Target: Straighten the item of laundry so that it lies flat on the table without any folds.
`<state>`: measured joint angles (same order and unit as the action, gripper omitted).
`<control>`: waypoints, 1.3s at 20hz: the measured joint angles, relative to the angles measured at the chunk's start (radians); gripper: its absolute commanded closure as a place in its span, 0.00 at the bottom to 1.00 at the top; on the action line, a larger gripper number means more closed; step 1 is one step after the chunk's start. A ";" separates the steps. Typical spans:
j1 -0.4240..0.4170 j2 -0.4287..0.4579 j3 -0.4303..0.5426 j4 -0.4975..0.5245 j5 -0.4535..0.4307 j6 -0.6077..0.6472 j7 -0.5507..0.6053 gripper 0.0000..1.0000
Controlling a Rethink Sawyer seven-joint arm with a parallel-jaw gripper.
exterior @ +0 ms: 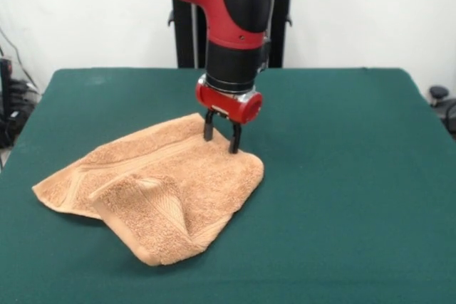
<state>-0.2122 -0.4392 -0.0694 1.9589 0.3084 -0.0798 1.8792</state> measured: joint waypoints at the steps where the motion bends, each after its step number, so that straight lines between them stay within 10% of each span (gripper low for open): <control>1: 0.002 -0.001 0.003 0.002 0.007 -0.001 0.007 0.00; 26: 0.070 -0.011 0.067 0.016 0.078 -0.009 0.094 0.00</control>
<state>-0.1421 -0.4506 -0.0029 1.9748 0.3862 -0.0888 1.9737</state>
